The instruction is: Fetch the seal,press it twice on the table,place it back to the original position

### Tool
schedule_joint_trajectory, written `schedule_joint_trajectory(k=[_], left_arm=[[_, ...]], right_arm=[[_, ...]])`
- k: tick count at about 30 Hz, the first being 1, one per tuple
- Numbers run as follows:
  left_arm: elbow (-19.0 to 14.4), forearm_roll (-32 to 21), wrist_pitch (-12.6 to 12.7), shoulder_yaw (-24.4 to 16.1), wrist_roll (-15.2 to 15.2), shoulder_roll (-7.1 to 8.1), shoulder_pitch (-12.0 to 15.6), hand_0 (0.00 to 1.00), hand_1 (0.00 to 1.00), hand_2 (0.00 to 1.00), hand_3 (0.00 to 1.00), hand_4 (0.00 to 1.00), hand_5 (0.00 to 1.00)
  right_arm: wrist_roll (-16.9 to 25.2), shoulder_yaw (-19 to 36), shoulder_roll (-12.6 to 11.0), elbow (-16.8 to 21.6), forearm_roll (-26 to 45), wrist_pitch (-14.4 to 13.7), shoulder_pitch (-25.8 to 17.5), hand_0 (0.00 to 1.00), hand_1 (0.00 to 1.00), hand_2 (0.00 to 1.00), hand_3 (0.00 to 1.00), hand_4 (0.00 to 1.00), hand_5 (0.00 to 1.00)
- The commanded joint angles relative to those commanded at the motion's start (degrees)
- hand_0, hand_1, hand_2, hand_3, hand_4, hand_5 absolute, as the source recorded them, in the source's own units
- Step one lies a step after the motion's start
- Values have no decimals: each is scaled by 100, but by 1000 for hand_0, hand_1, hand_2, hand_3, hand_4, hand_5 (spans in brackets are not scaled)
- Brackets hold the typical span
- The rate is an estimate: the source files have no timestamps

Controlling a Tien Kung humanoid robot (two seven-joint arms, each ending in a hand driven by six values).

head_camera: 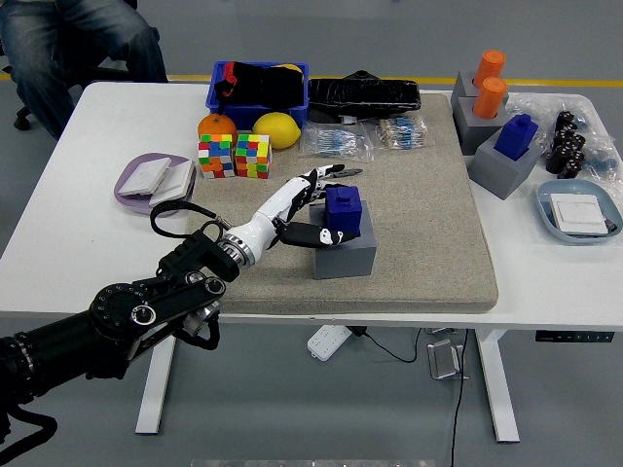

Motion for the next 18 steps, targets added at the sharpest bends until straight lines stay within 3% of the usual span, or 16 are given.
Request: schedule_joint_trajectory(k=[1, 12, 13, 18], left_arm=[[2, -10, 1, -4, -4, -1, 1, 903, 742, 758, 954, 935, 2], [126, -107, 55, 51, -38, -41, -21, 897, 703, 718, 949, 928, 2], [132, -112, 62, 58, -40, -43, -25, 889, 672, 668, 942, 917, 2], [183, -154, 110, 108, -74, -73, -45, 879, 654, 640, 936, 896, 2]], right_arm=[[-1, 0, 2, -1, -2, -1, 0, 918, 754, 744, 718, 804, 368], [-3, 8, 4, 4, -31, -11, 11, 918, 753, 744, 716, 803, 371], [-3, 9, 1, 5, -31, -11, 12, 918, 753, 744, 717, 802, 370], [2, -3, 1, 13, -40, -23, 17, 918, 753, 744, 715, 800, 370]])
